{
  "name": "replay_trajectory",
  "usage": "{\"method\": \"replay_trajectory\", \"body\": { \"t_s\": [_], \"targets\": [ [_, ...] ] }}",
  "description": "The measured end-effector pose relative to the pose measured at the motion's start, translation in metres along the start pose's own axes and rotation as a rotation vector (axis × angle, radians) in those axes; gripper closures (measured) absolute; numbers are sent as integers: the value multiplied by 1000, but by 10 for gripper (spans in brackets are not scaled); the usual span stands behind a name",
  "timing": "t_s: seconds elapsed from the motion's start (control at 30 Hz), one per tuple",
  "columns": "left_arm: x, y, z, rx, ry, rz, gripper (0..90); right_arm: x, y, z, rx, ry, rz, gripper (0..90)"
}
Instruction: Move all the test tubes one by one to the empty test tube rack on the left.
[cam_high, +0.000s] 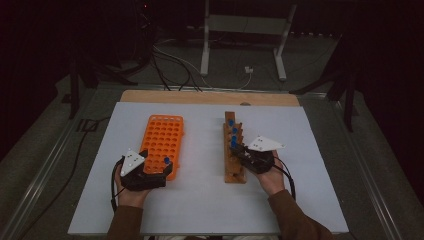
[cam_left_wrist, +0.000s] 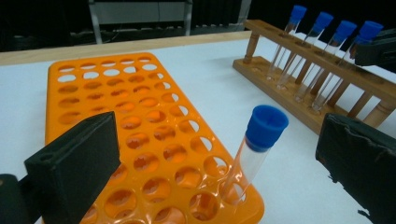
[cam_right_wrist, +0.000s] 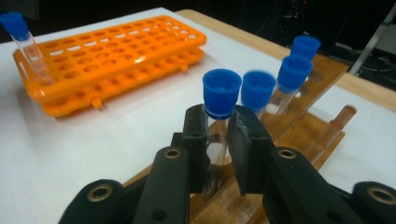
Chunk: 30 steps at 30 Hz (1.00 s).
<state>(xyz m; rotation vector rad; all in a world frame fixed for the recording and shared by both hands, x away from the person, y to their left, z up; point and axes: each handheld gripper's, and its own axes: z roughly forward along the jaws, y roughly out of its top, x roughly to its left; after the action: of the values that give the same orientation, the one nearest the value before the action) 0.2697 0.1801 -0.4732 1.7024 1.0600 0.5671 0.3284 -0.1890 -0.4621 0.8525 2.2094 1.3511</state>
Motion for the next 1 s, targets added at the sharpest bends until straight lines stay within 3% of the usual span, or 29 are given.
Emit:
{"method": "replay_trajectory", "body": {
  "t_s": [0.27,0.5,0.6,0.7,0.8,0.93,1.0],
  "targets": [
    [-11,19,-9,-67,17,14,13,2,19,-13,-25,12,-36,774],
    [-26,40,-8,-85,-20,44,33,0,38,-27,-66,10,-33,774],
    [-36,50,-3,-100,-41,61,50,1,44,-31,-86,17,-30,774],
    [-48,59,5,-92,-65,96,72,4,49,-30,-98,29,-29,774],
    [-59,64,15,-74,-86,105,100,8,52,-27,-104,55,-12,774],
    [-71,64,27,-64,-120,126,173,14,55,-21,-107,84,9,774],
    [-76,62,33,-60,-144,145,271,16,58,-19,-111,101,13,774]
  ]
}}
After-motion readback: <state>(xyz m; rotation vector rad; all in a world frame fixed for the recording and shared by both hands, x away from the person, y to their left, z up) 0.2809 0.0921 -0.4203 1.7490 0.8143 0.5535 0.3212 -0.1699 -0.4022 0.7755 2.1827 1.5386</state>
